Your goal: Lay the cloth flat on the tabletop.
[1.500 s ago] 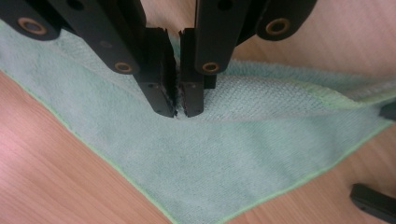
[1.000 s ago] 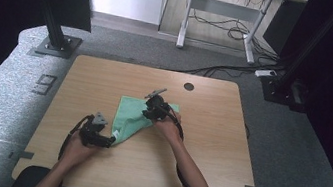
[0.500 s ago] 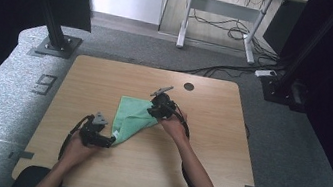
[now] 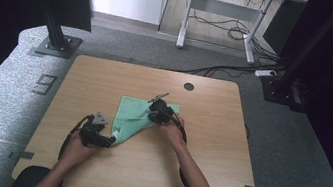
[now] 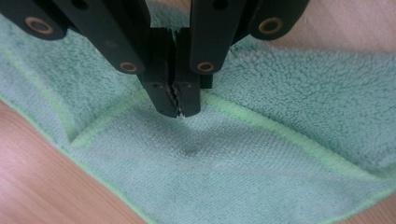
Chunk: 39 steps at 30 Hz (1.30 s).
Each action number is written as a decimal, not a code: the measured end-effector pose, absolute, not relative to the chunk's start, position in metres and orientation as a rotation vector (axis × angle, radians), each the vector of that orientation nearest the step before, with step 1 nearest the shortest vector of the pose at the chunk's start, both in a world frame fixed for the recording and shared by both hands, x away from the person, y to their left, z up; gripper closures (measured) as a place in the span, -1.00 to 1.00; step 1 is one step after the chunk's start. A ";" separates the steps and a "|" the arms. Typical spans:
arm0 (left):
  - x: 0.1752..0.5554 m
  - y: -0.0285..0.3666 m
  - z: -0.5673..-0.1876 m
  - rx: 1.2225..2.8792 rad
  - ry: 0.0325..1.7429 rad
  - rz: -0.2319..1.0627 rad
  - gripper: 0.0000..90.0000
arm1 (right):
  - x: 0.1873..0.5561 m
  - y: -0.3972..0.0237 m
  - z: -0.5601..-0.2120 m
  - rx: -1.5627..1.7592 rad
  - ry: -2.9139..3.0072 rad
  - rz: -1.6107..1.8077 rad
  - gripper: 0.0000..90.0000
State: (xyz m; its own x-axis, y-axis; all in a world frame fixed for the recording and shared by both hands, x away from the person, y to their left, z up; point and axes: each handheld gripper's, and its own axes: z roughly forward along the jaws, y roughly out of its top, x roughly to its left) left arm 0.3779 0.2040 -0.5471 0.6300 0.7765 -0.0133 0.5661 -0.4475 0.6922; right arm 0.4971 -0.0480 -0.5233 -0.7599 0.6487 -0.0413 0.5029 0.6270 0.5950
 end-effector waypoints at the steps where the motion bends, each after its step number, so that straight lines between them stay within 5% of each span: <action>1: 0.378 0.204 -0.547 2.178 1.045 0.403 -0.59 | 0.496 -0.048 -0.522 0.933 2.598 0.834 0.93; 17: 0.378 0.204 -0.547 2.179 1.046 0.405 -0.60 | 0.461 -0.086 -0.477 0.880 2.560 0.928 0.92; 31: 0.378 0.204 -0.547 2.178 1.047 0.403 -0.59 | 0.414 -0.136 -0.478 0.914 2.560 0.958 0.92; 39: 0.378 0.203 -0.547 2.176 1.048 0.404 -0.60 | 0.378 -0.164 -0.507 0.970 2.595 0.987 0.91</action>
State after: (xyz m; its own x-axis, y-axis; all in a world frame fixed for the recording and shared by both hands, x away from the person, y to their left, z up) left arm 0.3778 0.2034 -0.5471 0.6276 0.7784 -0.0137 0.5678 -0.4456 0.6922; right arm 0.3782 -0.1644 -0.5071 -0.7645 0.6432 0.0432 0.5093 0.5615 0.6521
